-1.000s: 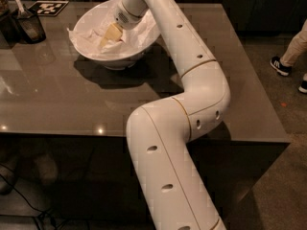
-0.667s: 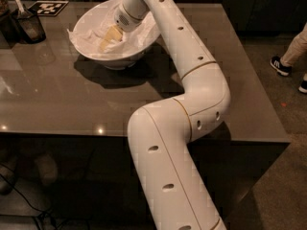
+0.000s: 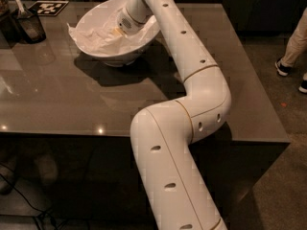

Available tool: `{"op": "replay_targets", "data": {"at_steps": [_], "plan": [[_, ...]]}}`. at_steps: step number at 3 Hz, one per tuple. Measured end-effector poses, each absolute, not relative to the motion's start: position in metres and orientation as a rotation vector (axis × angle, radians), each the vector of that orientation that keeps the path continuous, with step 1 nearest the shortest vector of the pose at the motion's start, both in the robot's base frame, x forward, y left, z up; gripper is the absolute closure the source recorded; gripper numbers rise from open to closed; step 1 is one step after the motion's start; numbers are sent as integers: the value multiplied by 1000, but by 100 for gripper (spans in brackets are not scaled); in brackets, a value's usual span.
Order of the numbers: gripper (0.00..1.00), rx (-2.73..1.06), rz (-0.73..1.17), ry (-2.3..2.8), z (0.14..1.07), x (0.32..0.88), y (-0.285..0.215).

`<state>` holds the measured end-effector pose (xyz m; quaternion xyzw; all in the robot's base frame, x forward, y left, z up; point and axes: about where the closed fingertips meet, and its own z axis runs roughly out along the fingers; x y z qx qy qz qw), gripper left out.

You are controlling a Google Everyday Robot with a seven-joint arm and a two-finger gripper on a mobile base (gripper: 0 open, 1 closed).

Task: Pick apple from white bowl

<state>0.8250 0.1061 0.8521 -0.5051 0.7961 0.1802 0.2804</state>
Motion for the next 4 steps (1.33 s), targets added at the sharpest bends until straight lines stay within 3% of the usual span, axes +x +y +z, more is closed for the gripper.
{"op": "replay_targets", "data": {"at_steps": [4], "plan": [[89,-1354,483,2133,852,825,106]]}}
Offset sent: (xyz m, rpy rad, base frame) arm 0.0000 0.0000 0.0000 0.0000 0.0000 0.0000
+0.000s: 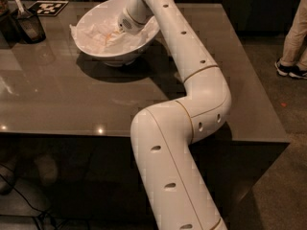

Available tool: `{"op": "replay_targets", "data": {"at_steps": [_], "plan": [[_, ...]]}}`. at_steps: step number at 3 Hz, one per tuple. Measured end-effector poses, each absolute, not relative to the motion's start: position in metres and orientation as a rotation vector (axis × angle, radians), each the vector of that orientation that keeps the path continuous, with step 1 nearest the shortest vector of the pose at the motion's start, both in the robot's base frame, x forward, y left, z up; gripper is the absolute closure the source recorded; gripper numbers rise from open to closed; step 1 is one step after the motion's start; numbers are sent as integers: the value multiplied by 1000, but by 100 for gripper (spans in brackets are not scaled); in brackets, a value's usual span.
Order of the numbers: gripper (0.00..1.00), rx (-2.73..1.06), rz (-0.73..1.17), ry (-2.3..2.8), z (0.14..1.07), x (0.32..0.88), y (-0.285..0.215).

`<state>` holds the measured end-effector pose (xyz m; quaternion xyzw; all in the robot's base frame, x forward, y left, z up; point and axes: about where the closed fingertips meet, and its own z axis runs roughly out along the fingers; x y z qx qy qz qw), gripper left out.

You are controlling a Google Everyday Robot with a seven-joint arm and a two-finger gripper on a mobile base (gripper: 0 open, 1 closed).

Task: Pick apple from white bowl

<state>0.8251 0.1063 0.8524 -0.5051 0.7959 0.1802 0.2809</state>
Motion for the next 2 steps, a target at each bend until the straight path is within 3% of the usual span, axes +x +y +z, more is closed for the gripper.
{"op": "replay_targets", "data": {"at_steps": [1,2], "plan": [[100,-1340,479,2108,864,827,110],[100,-1329,457,2085,882,826,113]]}}
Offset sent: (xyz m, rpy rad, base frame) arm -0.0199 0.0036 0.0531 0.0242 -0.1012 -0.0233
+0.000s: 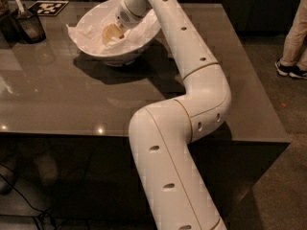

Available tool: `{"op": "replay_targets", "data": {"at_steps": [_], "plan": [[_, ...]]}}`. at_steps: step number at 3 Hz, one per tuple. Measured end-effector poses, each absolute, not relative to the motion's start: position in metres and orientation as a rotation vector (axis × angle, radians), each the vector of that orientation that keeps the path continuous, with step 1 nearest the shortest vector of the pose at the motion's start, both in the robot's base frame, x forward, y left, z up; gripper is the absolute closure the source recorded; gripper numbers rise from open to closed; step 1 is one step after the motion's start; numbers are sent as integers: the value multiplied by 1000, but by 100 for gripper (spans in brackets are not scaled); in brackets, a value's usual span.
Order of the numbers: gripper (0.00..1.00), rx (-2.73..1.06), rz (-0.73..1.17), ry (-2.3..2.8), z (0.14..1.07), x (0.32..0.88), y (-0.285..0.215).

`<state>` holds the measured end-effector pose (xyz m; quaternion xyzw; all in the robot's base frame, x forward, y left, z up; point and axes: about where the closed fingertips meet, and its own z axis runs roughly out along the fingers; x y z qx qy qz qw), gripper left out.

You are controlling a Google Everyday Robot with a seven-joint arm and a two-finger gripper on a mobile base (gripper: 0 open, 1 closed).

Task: Pick apple from white bowl

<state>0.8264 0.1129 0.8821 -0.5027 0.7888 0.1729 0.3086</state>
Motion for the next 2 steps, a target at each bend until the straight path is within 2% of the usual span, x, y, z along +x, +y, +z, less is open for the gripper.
{"op": "replay_targets", "data": {"at_steps": [2], "plan": [[100,-1323,449,2080,896,822,113]]}}
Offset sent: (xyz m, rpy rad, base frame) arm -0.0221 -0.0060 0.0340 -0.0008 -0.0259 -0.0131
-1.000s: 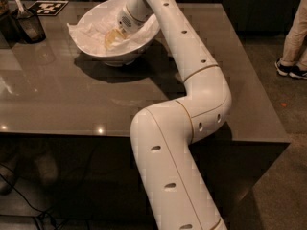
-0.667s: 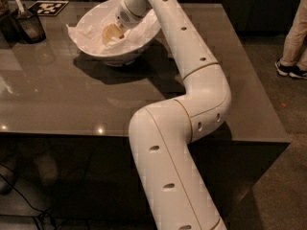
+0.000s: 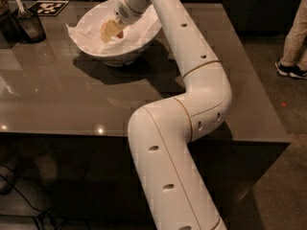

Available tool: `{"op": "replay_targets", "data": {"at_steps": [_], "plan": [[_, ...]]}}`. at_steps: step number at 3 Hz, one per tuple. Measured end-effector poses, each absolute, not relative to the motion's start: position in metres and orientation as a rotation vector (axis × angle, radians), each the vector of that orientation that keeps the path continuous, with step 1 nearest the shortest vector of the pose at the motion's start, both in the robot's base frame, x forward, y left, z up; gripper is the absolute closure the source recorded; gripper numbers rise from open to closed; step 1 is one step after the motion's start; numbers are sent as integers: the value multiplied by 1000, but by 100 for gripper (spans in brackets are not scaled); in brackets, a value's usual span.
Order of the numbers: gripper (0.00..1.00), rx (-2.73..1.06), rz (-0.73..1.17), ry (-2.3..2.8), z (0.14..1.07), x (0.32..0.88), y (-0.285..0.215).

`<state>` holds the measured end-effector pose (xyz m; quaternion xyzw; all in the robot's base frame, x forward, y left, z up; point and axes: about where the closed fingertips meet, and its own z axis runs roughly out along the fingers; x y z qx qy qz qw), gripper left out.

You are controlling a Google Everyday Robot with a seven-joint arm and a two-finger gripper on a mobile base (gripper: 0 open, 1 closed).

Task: Pick apple from white bowl

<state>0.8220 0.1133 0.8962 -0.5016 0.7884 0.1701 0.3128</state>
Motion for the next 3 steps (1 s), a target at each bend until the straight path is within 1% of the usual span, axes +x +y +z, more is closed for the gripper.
{"op": "replay_targets", "data": {"at_steps": [2,3], "plan": [[100,-1333,387,2070,942,802,104],[100,-1334,305,2048,988,782,92]]}}
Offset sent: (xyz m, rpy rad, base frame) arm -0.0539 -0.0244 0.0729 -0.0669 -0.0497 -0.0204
